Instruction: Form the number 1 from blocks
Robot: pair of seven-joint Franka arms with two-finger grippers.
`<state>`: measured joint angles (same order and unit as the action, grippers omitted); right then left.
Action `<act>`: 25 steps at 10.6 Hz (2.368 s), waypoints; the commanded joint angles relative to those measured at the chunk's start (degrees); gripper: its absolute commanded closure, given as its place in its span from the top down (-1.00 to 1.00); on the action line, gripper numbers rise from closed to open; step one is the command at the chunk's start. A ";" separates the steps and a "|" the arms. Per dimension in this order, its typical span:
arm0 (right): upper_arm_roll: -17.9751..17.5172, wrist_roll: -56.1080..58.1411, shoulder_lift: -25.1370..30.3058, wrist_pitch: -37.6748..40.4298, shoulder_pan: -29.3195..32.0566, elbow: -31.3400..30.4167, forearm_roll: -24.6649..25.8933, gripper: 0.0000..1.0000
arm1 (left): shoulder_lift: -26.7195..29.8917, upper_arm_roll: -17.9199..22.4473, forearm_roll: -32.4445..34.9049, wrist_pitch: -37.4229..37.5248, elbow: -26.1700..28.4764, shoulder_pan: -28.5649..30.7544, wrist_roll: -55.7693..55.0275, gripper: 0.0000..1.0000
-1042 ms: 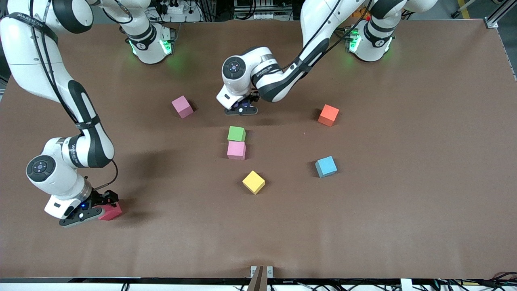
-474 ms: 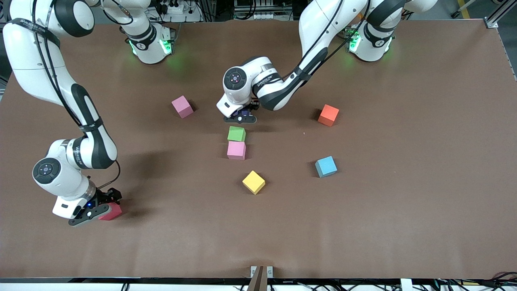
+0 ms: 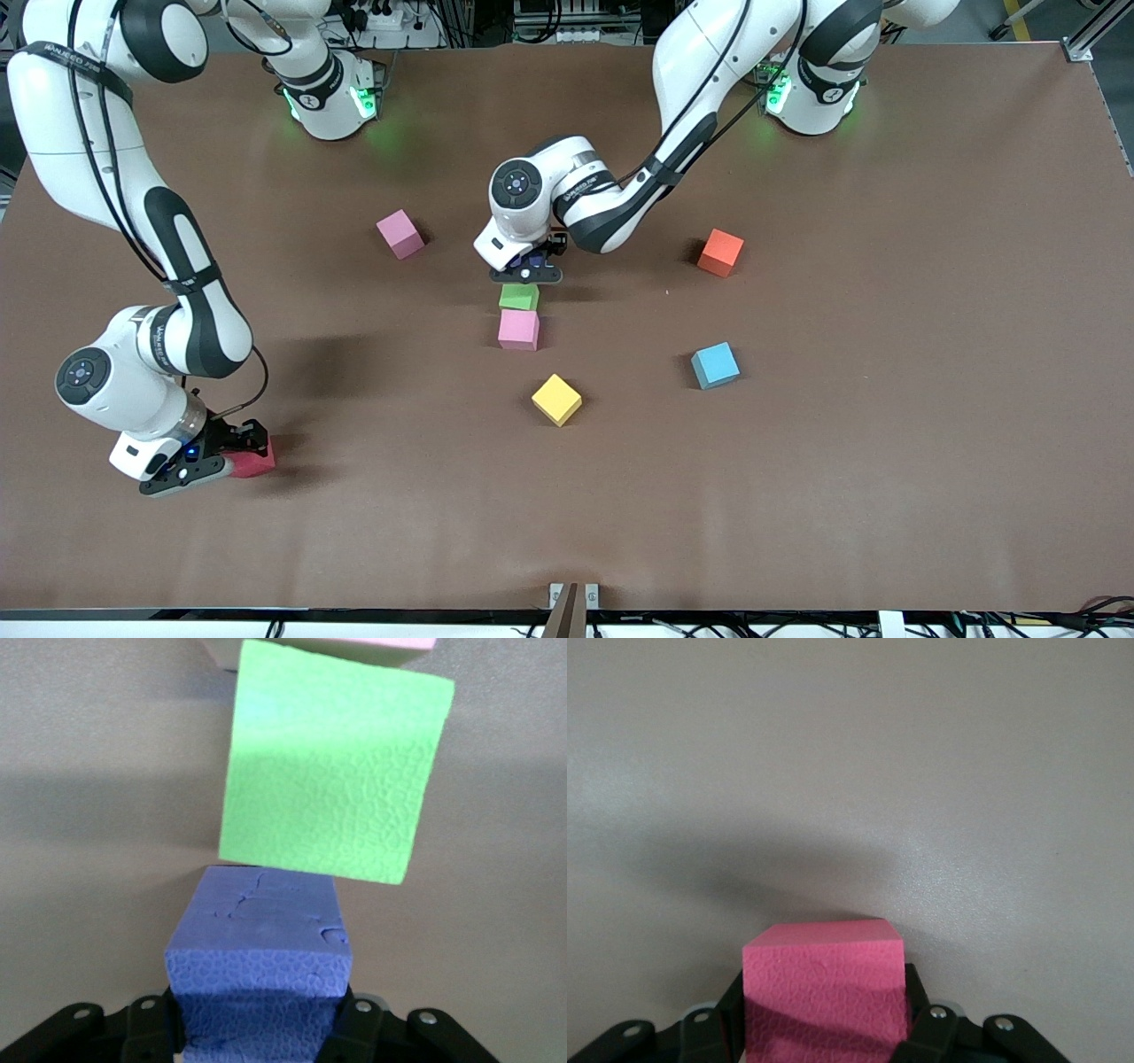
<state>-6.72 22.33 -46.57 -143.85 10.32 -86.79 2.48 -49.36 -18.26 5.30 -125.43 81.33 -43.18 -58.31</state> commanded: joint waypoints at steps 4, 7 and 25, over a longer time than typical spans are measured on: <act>0.31 -6.65 0.59 0.86 -1.35 1.19 -3.27 0.06 | -1.62 2.96 -0.38 -2.01 -2.76 -2.61 0.92 -1.00; 2.58 -17.29 1.30 2.87 -5.65 1.10 -3.10 0.06 | -2.15 3.75 -0.38 -2.10 -3.55 -2.61 1.09 -1.00; 4.09 -45.42 32.39 15.36 -19.43 -28.49 -3.10 -0.04 | 9.80 8.41 0.15 12.39 -2.76 16.60 3.20 1.00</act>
<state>-3.17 -19.22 -20.14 -127.58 -4.70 -108.36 0.21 -41.29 -9.29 5.34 -114.76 77.11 -31.54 -55.93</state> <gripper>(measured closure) 0.419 0.000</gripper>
